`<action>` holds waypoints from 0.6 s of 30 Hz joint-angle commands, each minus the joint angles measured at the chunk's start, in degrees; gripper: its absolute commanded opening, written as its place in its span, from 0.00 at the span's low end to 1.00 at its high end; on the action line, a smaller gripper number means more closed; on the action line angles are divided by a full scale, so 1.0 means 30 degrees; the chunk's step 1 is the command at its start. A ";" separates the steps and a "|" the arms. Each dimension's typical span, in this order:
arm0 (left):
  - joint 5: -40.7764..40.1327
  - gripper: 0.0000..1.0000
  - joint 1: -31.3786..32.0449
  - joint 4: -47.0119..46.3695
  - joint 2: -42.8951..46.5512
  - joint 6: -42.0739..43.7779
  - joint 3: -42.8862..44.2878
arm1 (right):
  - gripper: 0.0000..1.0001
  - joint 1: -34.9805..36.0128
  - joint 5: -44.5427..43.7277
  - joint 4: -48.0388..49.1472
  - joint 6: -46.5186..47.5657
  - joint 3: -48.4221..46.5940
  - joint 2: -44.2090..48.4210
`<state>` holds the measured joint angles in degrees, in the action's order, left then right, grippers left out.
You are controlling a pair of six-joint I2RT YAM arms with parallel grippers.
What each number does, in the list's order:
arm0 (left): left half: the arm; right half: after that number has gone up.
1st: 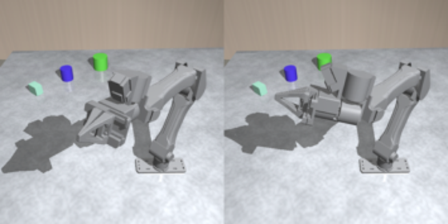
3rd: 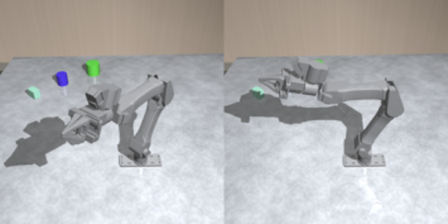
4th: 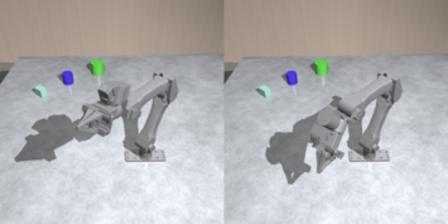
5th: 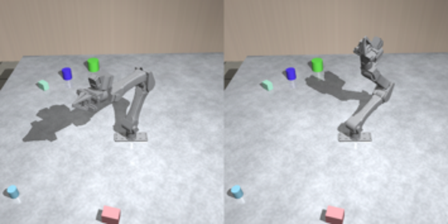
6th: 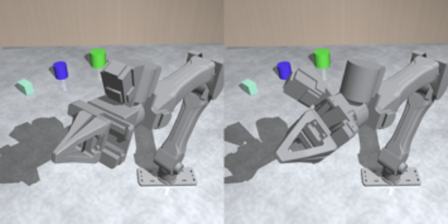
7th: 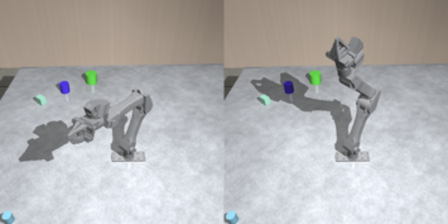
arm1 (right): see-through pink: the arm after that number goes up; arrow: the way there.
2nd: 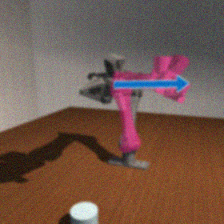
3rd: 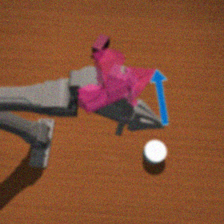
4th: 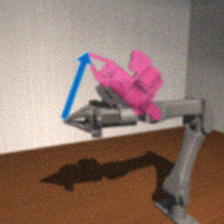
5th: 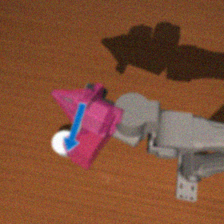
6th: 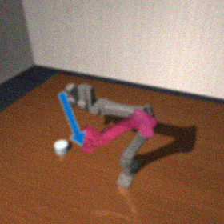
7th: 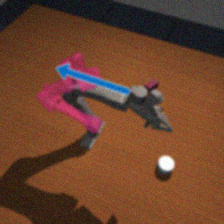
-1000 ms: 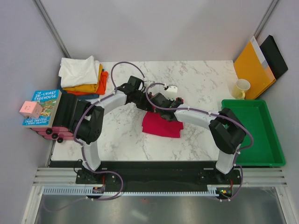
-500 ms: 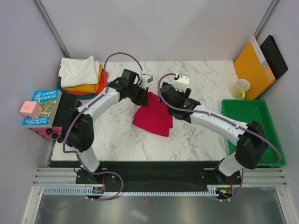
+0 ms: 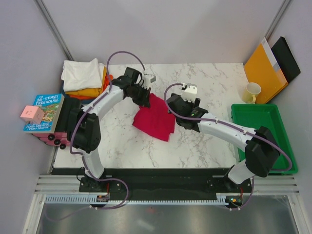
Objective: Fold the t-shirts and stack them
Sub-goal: Put the neatly folded tshirt into the corner of the board with the left arm
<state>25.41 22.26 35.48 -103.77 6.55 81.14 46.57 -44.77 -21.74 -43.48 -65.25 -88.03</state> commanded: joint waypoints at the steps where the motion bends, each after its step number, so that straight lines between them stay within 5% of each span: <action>1: -0.1464 0.02 -0.0915 0.2953 -0.1030 0.3114 0.5930 | 0.89 0.0093 -0.0222 0.0272 -0.0037 0.0130 0.0252; 7: -0.2550 0.02 -0.2409 0.5660 -0.2588 0.5139 1.1209 | 0.89 0.0064 -0.0075 0.1033 0.0109 0.0364 0.0076; 18: -0.3898 0.02 -0.5866 0.6248 -0.3846 0.7336 1.3086 | 0.89 0.0035 0.0188 0.1913 0.0608 0.0979 0.0310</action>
<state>15.44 7.38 53.12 -113.73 22.74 114.89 46.65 -44.64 -18.65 -42.50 -63.42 -88.03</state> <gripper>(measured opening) 0.059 0.895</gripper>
